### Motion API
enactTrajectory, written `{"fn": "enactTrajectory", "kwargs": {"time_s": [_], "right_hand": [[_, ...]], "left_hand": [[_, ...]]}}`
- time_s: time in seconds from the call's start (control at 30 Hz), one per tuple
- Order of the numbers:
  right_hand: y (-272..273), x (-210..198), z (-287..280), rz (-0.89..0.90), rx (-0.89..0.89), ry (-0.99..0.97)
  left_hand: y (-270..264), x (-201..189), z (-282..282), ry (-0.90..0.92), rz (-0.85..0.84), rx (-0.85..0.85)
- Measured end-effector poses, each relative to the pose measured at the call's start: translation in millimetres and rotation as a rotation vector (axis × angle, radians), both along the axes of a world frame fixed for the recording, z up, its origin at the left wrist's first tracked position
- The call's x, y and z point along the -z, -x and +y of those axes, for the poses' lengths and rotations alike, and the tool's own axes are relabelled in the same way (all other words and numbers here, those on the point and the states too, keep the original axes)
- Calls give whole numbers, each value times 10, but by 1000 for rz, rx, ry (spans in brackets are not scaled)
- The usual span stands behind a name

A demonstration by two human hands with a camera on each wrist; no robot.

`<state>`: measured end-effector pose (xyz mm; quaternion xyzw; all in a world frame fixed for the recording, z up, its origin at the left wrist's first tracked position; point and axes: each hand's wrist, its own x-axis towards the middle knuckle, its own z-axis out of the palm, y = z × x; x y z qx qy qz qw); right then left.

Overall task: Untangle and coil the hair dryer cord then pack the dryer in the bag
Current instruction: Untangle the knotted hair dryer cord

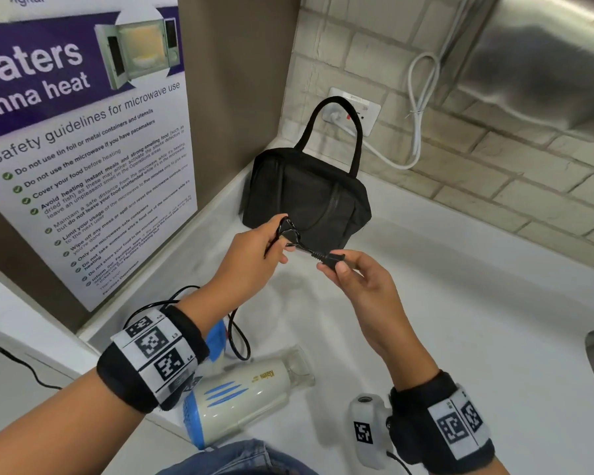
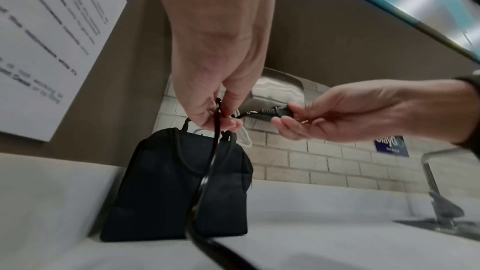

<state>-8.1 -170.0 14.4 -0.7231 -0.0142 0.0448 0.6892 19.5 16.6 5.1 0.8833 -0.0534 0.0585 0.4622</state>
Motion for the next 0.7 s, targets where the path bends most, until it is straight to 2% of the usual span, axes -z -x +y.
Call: {"fn": "enactTrajectory", "kwargs": {"time_s": [0.13,0.3,0.4,0.57,0.7], "right_hand": [[35,-3,40,-142,42,46],[40,38,114,-594,76,480],[-27,78,101,-765,116,619],[-49,162,146,-820,82,660],[-58,136,171,-668,91,510]], "left_hand": [[44,-12,-71,61,28,41],[126,-68,-127,73,20,152],[165,-84,-131,76,14,183],[181,-57,-174,104,20,228],[171,-46,-190,129,22,220]]}}
